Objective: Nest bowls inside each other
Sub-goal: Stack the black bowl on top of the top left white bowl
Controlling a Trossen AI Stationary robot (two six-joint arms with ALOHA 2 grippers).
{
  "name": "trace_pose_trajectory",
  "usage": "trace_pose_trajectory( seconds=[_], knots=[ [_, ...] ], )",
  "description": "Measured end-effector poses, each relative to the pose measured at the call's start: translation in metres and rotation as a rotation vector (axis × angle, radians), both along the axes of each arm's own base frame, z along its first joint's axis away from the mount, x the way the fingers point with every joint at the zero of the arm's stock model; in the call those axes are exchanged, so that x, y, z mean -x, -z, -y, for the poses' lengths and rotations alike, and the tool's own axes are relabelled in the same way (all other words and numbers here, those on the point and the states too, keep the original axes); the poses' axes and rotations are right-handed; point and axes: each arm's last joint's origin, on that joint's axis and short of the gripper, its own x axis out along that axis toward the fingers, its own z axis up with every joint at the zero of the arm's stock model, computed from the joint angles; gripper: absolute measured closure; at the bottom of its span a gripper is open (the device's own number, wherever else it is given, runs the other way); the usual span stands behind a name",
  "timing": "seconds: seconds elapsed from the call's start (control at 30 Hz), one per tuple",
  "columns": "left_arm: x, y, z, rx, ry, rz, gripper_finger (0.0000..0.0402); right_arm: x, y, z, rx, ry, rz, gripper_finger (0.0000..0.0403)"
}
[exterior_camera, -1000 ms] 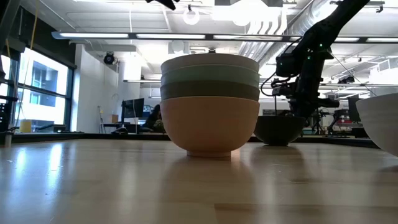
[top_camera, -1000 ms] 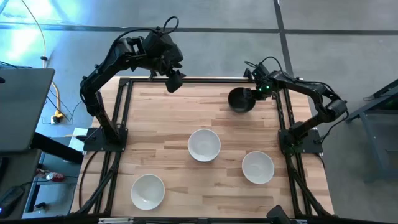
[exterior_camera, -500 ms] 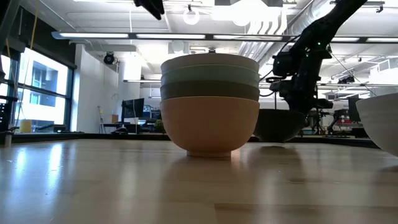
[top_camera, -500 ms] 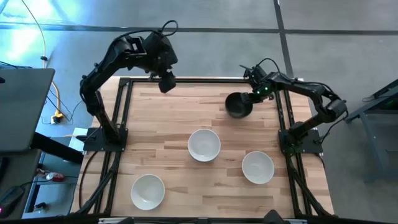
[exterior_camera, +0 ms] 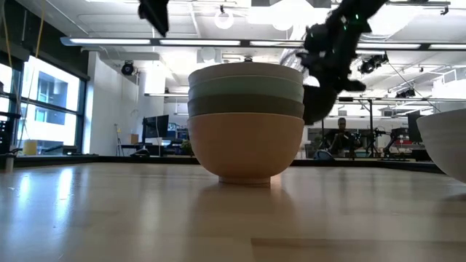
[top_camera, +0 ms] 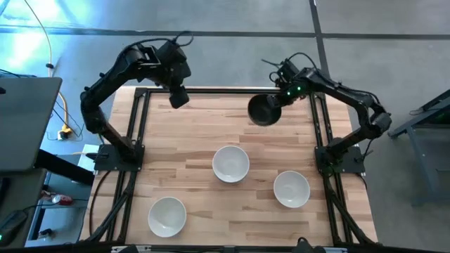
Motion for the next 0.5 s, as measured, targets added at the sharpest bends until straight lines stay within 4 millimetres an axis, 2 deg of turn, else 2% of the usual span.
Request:
trace_pose_trajectory(
  seconds=[0.27, 0.5],
  knots=[
    [0.018, 0.049, 0.002, 0.085, -0.058, -0.133, 0.0202, -0.012, -0.052, -0.019, 0.011, -0.046, 0.021, 0.0403],
    [0.030, 0.087, 0.004, 0.142, -0.087, -0.088, 0.0202, -0.029, -0.072, -0.051, 0.003, -0.132, 0.039, 0.0403]
  ],
)
